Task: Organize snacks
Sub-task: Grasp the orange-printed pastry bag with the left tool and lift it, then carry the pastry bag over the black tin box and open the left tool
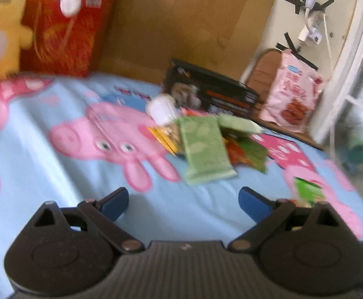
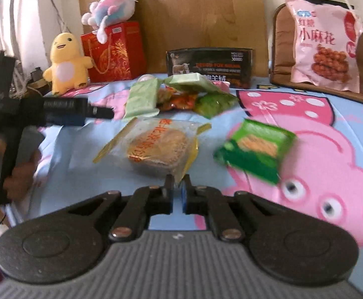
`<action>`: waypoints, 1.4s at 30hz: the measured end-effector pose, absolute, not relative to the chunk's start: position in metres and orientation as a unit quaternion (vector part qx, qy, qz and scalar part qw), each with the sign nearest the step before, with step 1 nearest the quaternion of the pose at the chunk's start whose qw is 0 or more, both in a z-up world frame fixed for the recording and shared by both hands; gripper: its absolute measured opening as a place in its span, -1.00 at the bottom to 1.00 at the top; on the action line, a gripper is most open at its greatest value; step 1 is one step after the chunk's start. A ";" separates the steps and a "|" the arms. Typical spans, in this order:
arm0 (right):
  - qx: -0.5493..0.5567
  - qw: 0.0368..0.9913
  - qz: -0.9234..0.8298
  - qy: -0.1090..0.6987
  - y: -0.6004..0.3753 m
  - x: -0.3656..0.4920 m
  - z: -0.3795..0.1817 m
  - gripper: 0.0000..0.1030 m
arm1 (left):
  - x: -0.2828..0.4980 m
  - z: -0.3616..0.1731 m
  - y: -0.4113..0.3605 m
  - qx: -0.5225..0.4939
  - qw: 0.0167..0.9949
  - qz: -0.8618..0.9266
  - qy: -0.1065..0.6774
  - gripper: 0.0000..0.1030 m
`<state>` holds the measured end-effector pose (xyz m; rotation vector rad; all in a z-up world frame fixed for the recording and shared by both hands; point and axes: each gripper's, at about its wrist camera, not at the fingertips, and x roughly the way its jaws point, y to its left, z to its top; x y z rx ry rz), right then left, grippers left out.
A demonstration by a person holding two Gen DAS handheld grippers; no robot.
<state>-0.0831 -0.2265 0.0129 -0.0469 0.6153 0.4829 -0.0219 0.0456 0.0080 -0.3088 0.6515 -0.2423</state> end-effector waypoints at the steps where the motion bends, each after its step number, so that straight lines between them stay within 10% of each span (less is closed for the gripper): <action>1: -0.029 0.925 0.234 0.298 -0.228 -0.086 0.013 -0.69 | -0.024 0.010 0.045 -0.161 0.923 -0.131 0.323 0.89; 7: -0.072 0.915 0.274 0.288 -0.224 -0.077 0.014 0.11 | -0.027 0.024 0.006 -0.130 0.888 -0.228 0.378 0.76; 17: -0.091 0.899 0.318 0.289 -0.213 -0.053 0.011 -0.02 | -0.026 0.023 -0.040 -0.084 0.868 -0.260 0.415 0.01; 31: -0.080 0.922 0.318 0.208 -0.195 0.069 0.090 -0.12 | 0.094 0.120 -0.028 -0.054 0.923 -0.216 0.313 0.01; 42: -0.101 0.924 0.269 0.254 -0.174 0.218 0.083 -0.12 | 0.252 0.088 -0.029 -0.090 0.921 -0.169 0.341 0.01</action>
